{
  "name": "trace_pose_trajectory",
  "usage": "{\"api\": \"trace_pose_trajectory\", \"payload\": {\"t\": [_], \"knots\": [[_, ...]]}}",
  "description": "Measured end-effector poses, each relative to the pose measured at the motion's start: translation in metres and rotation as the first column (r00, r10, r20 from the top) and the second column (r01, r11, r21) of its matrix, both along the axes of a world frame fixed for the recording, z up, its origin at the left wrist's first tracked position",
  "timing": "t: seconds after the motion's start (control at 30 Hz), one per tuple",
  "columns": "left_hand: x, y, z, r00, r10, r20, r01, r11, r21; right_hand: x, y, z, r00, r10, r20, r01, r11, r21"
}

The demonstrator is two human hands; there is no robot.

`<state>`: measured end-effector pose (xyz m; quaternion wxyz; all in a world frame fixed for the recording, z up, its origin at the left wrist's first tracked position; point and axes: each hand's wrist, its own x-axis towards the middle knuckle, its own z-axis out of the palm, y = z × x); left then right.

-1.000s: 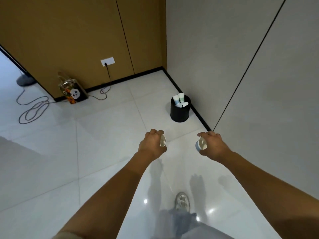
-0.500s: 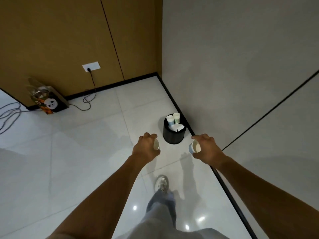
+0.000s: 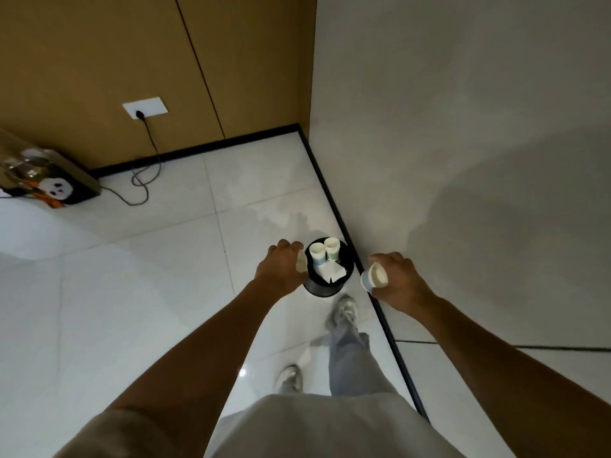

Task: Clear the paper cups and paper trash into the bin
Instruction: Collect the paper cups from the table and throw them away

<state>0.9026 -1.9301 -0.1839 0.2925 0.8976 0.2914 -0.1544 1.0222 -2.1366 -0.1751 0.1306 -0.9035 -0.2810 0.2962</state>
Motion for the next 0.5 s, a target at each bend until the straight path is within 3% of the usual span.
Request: {"api": "trace_pose_trajectory", "payload": {"t": [0.23,0.5], "knots": [[0.092,0.028,-0.060,0.969,0.239,-0.062,-0.245,0.963,-0.109,0.125,0.061,-0.060,0.974,0.204,-0.098,-0.213,0.972,-0.101],[0.155,0.054,-0.142,0.906,0.404,-0.123,-0.421,0.891,-0.169,0.194,0.111,-0.151,0.957,0.247,-0.150,-0.265,0.957,-0.120]]}}
